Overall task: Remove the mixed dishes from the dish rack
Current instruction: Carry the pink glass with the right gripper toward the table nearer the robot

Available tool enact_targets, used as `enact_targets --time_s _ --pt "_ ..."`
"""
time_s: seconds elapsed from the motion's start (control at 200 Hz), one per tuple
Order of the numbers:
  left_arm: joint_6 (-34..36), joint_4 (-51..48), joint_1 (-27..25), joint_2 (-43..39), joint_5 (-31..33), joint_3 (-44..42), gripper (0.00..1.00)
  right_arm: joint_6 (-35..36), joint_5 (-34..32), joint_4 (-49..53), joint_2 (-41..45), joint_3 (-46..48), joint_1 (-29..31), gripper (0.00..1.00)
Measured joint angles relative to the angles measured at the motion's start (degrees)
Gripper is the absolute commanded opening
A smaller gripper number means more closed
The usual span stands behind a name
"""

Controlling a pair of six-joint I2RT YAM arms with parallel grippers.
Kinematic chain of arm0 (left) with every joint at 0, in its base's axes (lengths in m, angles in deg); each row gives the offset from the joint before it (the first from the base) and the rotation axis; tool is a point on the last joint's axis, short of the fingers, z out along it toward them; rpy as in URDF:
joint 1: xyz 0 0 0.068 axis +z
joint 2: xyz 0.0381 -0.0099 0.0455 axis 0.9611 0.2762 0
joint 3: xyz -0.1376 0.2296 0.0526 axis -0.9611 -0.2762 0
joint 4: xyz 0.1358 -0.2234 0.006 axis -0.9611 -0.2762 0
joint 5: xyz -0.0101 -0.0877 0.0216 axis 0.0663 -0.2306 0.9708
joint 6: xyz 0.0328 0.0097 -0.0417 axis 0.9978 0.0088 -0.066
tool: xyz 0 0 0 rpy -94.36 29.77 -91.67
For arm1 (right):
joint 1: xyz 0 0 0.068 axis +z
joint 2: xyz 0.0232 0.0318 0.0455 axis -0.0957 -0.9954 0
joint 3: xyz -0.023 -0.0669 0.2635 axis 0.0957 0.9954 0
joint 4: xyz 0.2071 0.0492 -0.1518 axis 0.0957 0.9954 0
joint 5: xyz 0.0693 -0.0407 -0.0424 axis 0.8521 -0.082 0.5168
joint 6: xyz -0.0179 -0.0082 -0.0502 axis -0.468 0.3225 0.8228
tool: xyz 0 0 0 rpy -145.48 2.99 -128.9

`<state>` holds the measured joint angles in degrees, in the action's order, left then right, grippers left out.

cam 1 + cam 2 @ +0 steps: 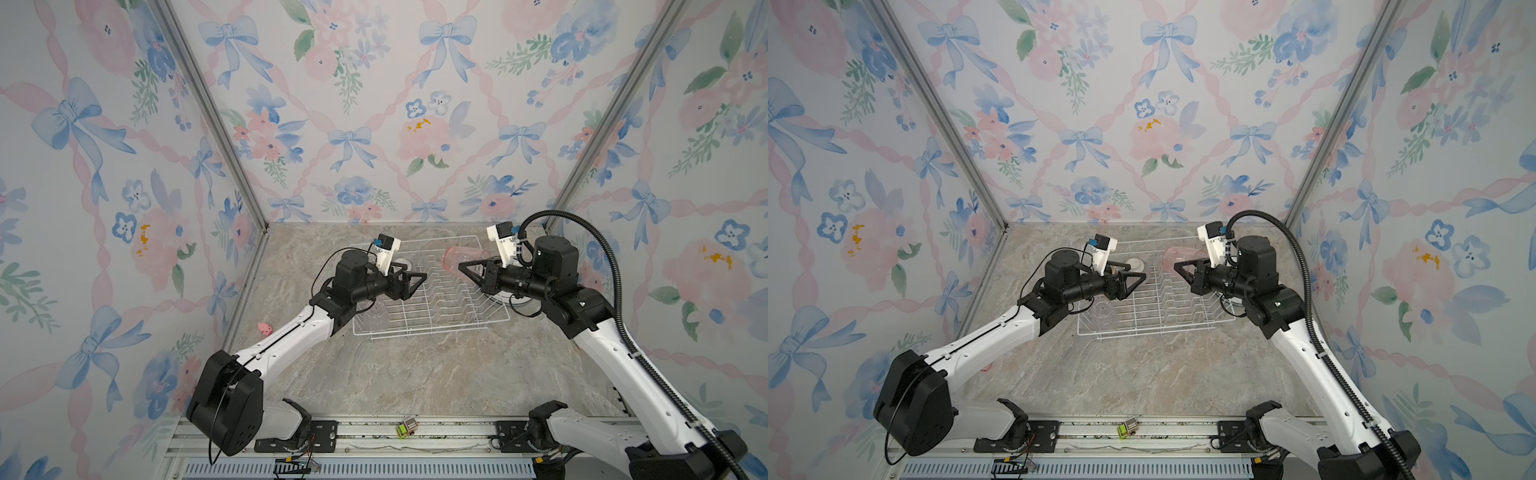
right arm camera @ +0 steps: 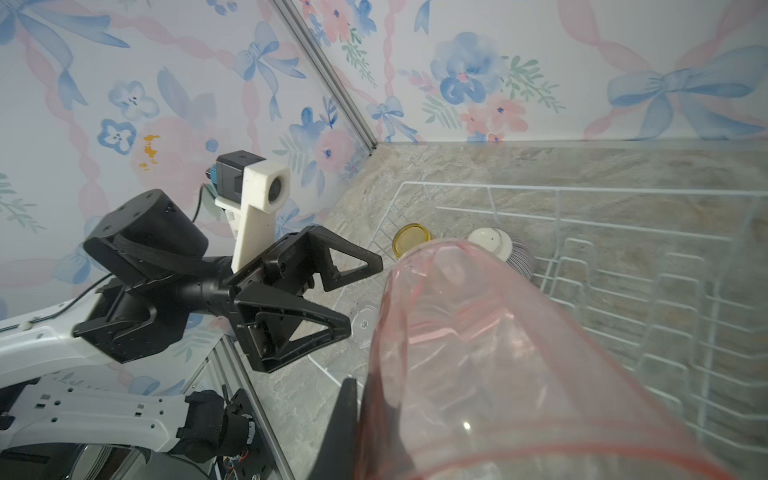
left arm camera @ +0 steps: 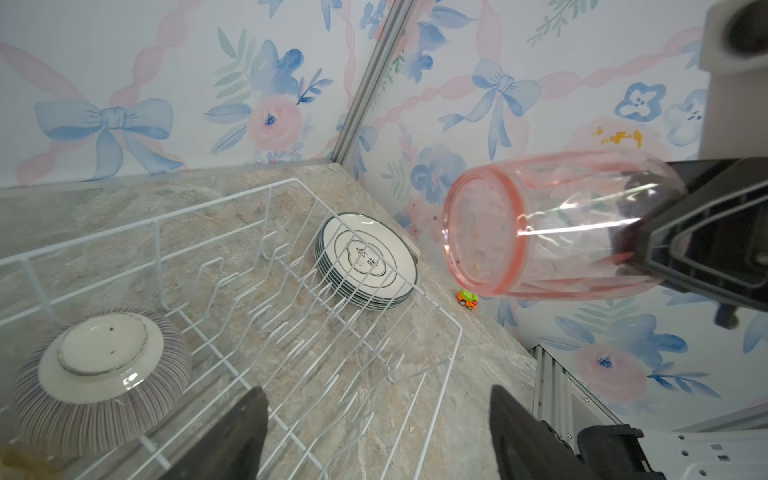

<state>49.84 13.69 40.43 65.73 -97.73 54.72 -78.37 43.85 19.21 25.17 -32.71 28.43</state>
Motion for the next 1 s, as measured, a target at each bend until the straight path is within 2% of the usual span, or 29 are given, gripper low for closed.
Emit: enact_targets --time_s 0.13,0.255,0.37,0.545,0.62,0.66,0.675,0.69,0.795,1.0 --pt "2.25 -6.25 -3.76 -1.05 7.89 0.04 0.82 4.85 -9.35 11.89 1.84 -1.77 4.92 0.00" --pt "3.37 -11.34 -6.51 -3.19 14.45 0.04 0.82 6.80 -19.04 21.90 2.64 -2.91 12.96 0.00" --pt "3.61 -13.88 -7.02 -6.73 18.82 -0.28 0.82 6.14 -26.21 28.89 3.80 -2.91 20.85 0.00" --pt "3.58 -16.09 -7.32 -10.43 23.56 -1.84 0.82 0.85 -35.10 35.63 6.62 -0.74 32.15 0.00" --pt "3.58 -17.44 -7.56 -10.54 25.24 -2.80 0.83 -2.23 -37.81 37.53 7.02 1.46 36.15 0.00" --pt "3.61 -18.51 -7.74 -10.54 26.03 -3.17 0.88 -3.78 -38.84 38.29 6.95 2.82 37.99 0.00" --pt "3.78 -18.93 -7.78 -10.54 26.38 -3.28 0.96 -4.44 -39.19 38.53 6.88 3.37 38.71 0.00" --pt "3.74 -19.45 -7.89 -10.54 26.75 -3.39 0.98 -5.03 -39.52 38.73 6.88 3.93 39.28 0.00" --pt "4.07 -21.97 -8.33 -10.84 28.98 -3.91 0.98 -8.96 -40.54 39.04 6.64 8.48 42.45 0.00" --pt "4.07 -24.52 -8.44 -13.99 31.67 -4.74 0.98 -12.79 -40.48 36.61 4.28 15.87 43.01 0.00"
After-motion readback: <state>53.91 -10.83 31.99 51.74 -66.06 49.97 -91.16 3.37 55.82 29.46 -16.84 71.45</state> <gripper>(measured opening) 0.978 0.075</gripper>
